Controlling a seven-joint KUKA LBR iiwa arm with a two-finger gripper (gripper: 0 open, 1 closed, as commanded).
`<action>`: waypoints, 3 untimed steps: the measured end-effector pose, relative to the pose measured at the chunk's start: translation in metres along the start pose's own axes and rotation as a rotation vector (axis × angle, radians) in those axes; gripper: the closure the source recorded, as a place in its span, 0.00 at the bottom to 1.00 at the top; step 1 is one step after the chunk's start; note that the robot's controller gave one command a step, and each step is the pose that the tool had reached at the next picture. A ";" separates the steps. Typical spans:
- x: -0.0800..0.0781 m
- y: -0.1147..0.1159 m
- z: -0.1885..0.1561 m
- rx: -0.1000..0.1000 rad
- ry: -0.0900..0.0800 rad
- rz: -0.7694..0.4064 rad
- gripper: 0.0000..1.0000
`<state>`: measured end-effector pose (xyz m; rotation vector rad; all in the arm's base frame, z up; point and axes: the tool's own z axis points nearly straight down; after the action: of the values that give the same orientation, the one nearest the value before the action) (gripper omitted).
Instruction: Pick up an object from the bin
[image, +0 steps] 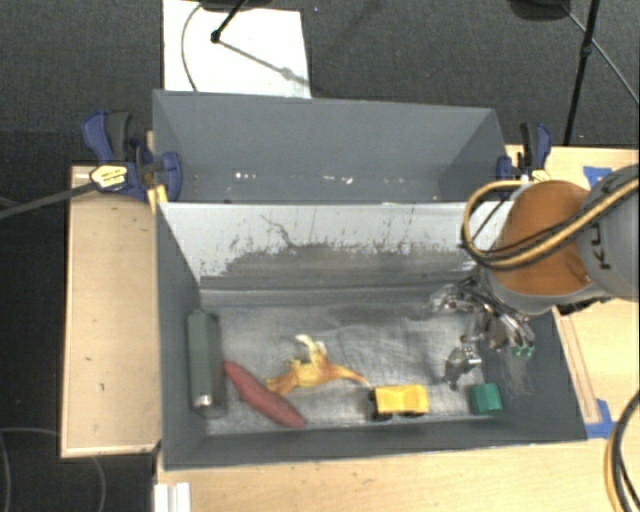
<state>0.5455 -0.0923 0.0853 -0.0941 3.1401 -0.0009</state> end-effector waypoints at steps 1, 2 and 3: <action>0.055 -0.021 0.010 -0.004 -0.004 -0.079 0.00; 0.076 -0.051 -0.004 0.004 -0.014 -0.073 0.00; 0.069 -0.036 -0.012 -0.001 -0.005 -0.077 0.00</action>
Offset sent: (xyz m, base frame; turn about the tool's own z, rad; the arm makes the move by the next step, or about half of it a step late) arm -0.0677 -0.0411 0.0118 -0.0752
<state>0.4791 -0.1327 0.0978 -0.2143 3.1297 0.0003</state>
